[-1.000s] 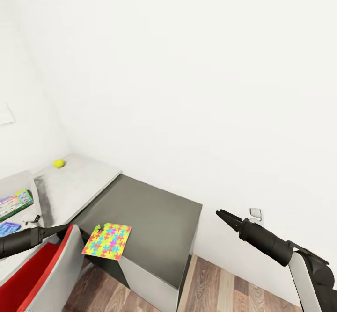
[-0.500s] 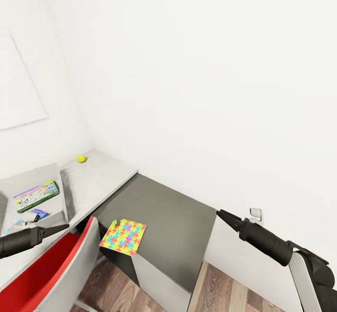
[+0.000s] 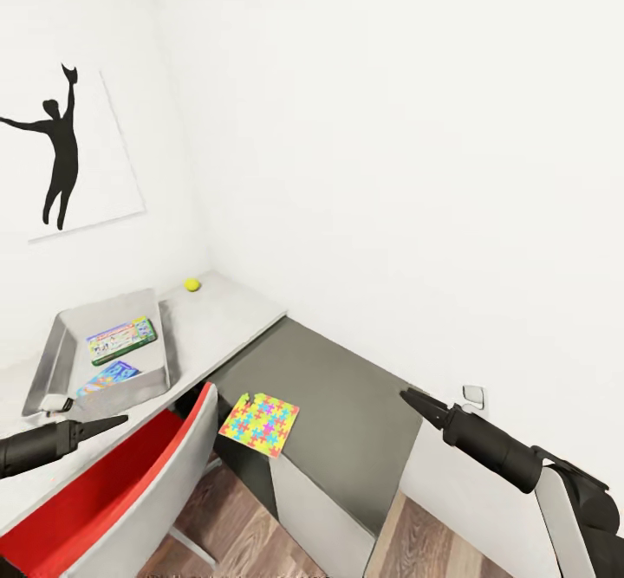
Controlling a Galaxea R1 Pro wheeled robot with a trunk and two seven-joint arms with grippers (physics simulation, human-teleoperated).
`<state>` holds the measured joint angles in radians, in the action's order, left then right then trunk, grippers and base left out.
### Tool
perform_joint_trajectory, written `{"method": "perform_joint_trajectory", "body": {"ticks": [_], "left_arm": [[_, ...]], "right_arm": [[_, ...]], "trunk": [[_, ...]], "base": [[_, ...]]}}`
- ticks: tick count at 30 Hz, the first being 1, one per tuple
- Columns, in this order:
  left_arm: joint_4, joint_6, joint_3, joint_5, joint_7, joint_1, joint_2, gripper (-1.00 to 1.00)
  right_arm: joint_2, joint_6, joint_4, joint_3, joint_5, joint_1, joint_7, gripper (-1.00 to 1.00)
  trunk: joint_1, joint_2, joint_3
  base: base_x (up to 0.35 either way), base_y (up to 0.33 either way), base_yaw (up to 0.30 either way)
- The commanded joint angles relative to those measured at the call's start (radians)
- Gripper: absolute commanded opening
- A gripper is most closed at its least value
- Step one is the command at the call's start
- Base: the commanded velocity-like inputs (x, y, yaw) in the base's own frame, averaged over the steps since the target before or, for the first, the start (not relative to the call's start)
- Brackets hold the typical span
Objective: Put all the toys in the child's room - the three board games (two on the bed and one on the table), the two jigsaw puzzles on the table, and the tennis ball on the table - inside the toy box on the table in the child's room.
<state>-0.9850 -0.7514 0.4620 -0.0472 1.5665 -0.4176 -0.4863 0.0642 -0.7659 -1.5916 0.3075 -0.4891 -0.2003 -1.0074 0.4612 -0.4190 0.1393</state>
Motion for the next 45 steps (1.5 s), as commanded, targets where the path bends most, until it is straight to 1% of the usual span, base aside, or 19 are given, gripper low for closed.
{"method": "perform_joint_trajectory", "body": {"ticks": [1,13,18,21,25,30,32,37,42,45], "left_arm": [[0.0,-0.011,0.0,0.001,0.004,-0.001,0.0,1.0],[0.0,-0.011,0.001,0.001,0.004,-0.001,-0.003,1.0],[0.0,-0.014,0.003,0.001,0.004,-0.001,-0.008,1.0],[0.0,-0.025,0.015,0.001,0.004,-0.001,-0.01,1.0],[0.0,-0.068,0.053,0.002,0.004,0.0,-0.012,1.0],[0.0,-0.086,0.093,0.002,0.004,0.003,-0.015,1.0],[0.0,-0.087,0.101,0.003,0.004,0.003,-0.015,1.0],[0.0,-0.09,0.107,0.003,0.004,0.003,-0.016,1.0],[0.0,-0.099,0.108,0.004,0.004,0.003,-0.016,1.0],[0.0,-0.124,0.108,0.005,0.004,0.003,-0.017,1.0]], "right_arm": [[0.0,-0.006,0.0,0.001,-0.003,-0.001,-0.001,1.0],[0.0,-0.006,0.0,0.0,-0.003,-0.001,-0.001,1.0],[0.0,-0.006,0.0,0.0,-0.003,-0.001,-0.001,1.0],[0.0,-0.006,0.0,0.0,-0.003,-0.001,-0.001,1.0],[0.0,-0.006,-0.001,-0.001,-0.003,-0.001,-0.001,1.0],[0.001,-0.006,-0.001,-0.001,-0.003,-0.001,-0.001,1.0],[0.001,-0.006,-0.001,-0.001,-0.003,-0.001,-0.001,1.0],[0.0,-0.006,-0.001,-0.001,-0.003,-0.001,-0.001,1.0],[0.001,-0.007,-0.001,-0.001,-0.003,-0.001,0.0,1.0],[0.001,-0.007,0.0,-0.001,-0.003,-0.001,0.0,1.0]], "trunk": [[0.0,-0.002,0.001],[0.0,-0.002,-0.009],[0.0,-0.002,-0.014],[0.0,-0.002,-0.016],[0.0,-0.002,-0.02],[0.0,-0.002,-0.024],[0.0,-0.002,-0.026],[0.0,-0.002,-0.03],[0.02,-0.037,-0.019],[0.031,-0.058,-0.011]], "base": [[-0.09,0.0,0.245],[-0.058,0.0,0.246],[-0.02,0.0,0.246],[-0.005,0.0,0.246],[-0.002,0.0,0.246],[0.0,0.0,0.246],[0.0,0.0,0.246],[0.0,0.0,0.246],[0.0,0.0,0.246],[0.0,0.0,0.19]]}}
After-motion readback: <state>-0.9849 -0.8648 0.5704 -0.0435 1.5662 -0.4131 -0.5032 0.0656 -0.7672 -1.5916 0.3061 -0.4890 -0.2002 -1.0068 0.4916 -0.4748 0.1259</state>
